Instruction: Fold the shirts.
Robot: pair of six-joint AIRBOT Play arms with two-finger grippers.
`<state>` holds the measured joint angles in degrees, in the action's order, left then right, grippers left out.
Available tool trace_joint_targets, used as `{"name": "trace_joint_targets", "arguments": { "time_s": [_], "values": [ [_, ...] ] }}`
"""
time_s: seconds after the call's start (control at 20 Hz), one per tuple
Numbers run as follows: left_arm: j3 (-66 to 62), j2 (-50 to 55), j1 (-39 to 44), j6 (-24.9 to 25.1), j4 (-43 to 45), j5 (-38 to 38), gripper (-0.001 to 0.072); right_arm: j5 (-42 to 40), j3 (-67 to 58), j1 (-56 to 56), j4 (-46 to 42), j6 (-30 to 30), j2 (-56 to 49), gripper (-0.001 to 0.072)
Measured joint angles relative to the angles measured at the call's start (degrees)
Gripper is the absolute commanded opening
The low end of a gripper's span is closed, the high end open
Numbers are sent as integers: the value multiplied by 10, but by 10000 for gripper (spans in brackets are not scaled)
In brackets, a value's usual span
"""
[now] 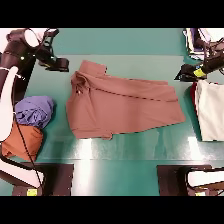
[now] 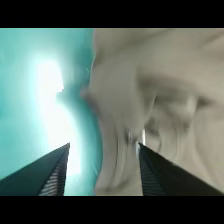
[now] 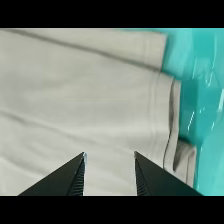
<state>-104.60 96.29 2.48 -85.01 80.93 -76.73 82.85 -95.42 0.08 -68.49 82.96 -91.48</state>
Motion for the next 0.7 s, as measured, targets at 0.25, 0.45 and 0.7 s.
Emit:
{"name": "trace_joint_targets", "arguments": {
  "time_s": [0.25,0.45,0.7],
  "values": [
    [151,-120,-29,8,-26,-41,498,22,94,-30,0,-11,90,361],
    [374,-251,-34,-1,-56,-6,498,2,195,-40,0,-13,173,361],
    [599,-343,-35,-9,-136,73,498,-18,262,-44,17,-15,233,361]
  ]
}}
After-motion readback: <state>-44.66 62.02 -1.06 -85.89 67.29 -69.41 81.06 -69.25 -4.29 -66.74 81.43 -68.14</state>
